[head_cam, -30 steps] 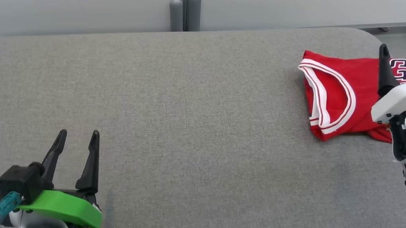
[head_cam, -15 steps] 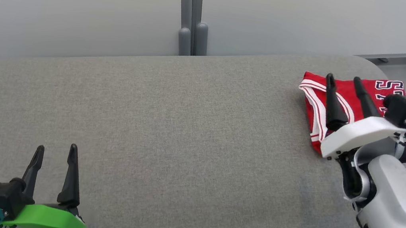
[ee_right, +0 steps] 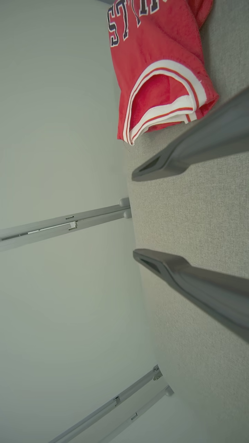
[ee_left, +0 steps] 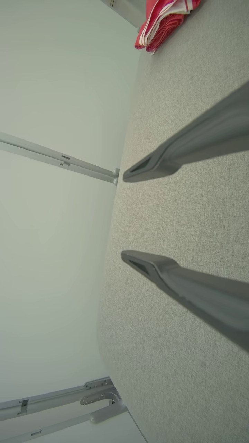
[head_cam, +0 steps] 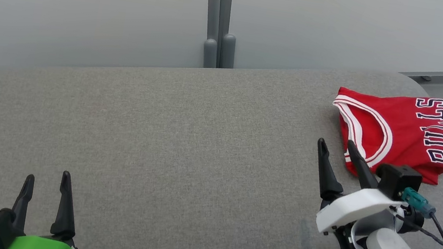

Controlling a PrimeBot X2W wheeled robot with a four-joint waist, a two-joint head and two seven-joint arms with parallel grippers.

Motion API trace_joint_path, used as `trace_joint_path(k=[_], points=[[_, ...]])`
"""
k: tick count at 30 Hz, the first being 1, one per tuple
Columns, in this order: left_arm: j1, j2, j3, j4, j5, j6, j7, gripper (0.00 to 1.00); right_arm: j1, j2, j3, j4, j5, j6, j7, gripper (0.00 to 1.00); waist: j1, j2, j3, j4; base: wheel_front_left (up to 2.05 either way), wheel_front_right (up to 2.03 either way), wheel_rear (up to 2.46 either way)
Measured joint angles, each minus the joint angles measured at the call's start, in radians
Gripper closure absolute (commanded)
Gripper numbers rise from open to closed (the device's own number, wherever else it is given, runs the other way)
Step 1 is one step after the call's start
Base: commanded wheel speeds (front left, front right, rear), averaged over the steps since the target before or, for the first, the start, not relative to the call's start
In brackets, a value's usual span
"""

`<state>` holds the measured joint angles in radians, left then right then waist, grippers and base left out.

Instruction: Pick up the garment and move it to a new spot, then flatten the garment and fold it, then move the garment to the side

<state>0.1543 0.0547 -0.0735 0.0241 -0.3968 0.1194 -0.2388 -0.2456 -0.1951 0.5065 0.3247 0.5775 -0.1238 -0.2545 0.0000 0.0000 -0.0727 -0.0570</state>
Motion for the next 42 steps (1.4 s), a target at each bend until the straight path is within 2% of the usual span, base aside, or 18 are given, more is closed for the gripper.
trace_joint_path(k=[14,38,39,42], points=[[0.036,-0.002,0.008,0.026,0.0,0.0,0.0,0.0,0.136,0.004,-0.06,-0.084,-0.097,-0.001,0.0,0.0,0.0,0.0,-0.004,-0.014,0.0,0.0,0.0],[0.036,-0.004,-0.006,0.028,0.033,0.005,0.0,0.0,0.225,0.044,-0.148,-0.145,-0.194,-0.002,0.0,0.0,0.0,0.0,0.001,-0.001,0.0,0.0,0.0],[0.036,-0.004,-0.007,0.028,0.033,0.005,0.0,1.0,0.232,0.046,-0.15,-0.146,-0.2,-0.002,0.0,1.0,0.0,0.0,0.001,0.0,0.0,0.0,0.0],[0.037,-0.009,-0.012,0.052,0.033,0.005,0.001,1.0,0.252,0.052,-0.145,-0.126,-0.201,-0.001,0.0,1.0,0.0,0.0,0.0,0.001,0.0,0.0,0.0]])
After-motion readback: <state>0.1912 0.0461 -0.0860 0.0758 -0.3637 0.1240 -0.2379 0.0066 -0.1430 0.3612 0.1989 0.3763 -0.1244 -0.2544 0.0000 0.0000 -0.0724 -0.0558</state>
